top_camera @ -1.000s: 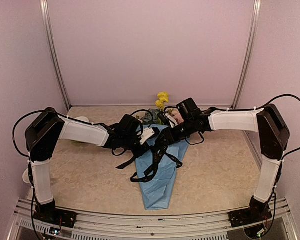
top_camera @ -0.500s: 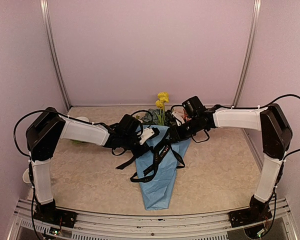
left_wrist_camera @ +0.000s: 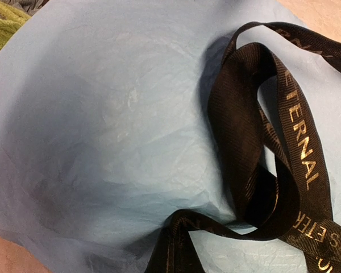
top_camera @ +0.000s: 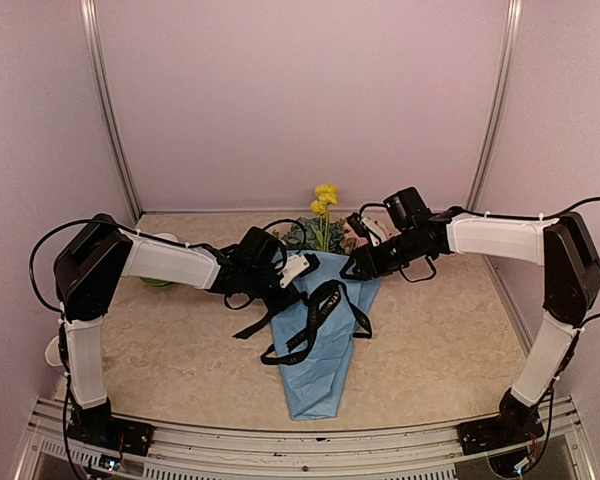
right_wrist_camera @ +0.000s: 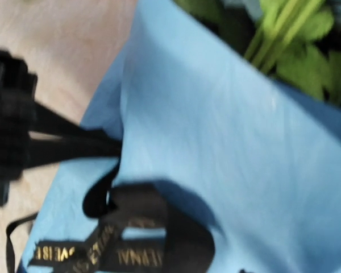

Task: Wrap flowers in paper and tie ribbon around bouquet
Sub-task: Cross the ribbon over the folded bouquet.

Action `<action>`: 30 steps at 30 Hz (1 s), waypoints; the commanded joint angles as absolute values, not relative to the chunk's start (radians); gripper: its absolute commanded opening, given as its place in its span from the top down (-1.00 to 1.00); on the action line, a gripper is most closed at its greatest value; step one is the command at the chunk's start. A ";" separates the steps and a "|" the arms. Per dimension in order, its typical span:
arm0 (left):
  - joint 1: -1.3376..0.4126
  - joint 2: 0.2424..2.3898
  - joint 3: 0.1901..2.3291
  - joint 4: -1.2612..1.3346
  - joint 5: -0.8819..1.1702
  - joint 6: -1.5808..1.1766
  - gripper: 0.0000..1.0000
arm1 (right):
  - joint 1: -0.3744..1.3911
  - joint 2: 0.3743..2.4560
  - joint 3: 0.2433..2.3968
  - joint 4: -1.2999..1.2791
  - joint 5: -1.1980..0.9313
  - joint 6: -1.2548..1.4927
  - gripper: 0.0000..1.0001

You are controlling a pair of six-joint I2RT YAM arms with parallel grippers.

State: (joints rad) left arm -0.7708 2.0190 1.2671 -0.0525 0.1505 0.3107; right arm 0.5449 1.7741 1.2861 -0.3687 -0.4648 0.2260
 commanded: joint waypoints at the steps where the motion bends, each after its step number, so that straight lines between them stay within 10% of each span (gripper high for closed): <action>1: -0.766 2.033 1.289 -0.061 0.162 0.296 1.00 | 0.561 1.730 1.205 -0.372 -0.468 0.239 0.04; 9: -0.765 2.033 1.288 -0.060 0.160 0.294 1.00 | 0.608 1.765 1.164 -0.369 -0.434 0.262 0.14; 14: -0.765 2.032 1.289 -0.061 0.157 0.291 1.00 | 0.627 1.774 1.192 -0.378 -0.436 0.264 1.00; 30: -0.764 2.034 1.287 -0.060 0.163 0.284 1.00 | 0.713 1.814 1.145 -0.098 -0.758 0.373 1.00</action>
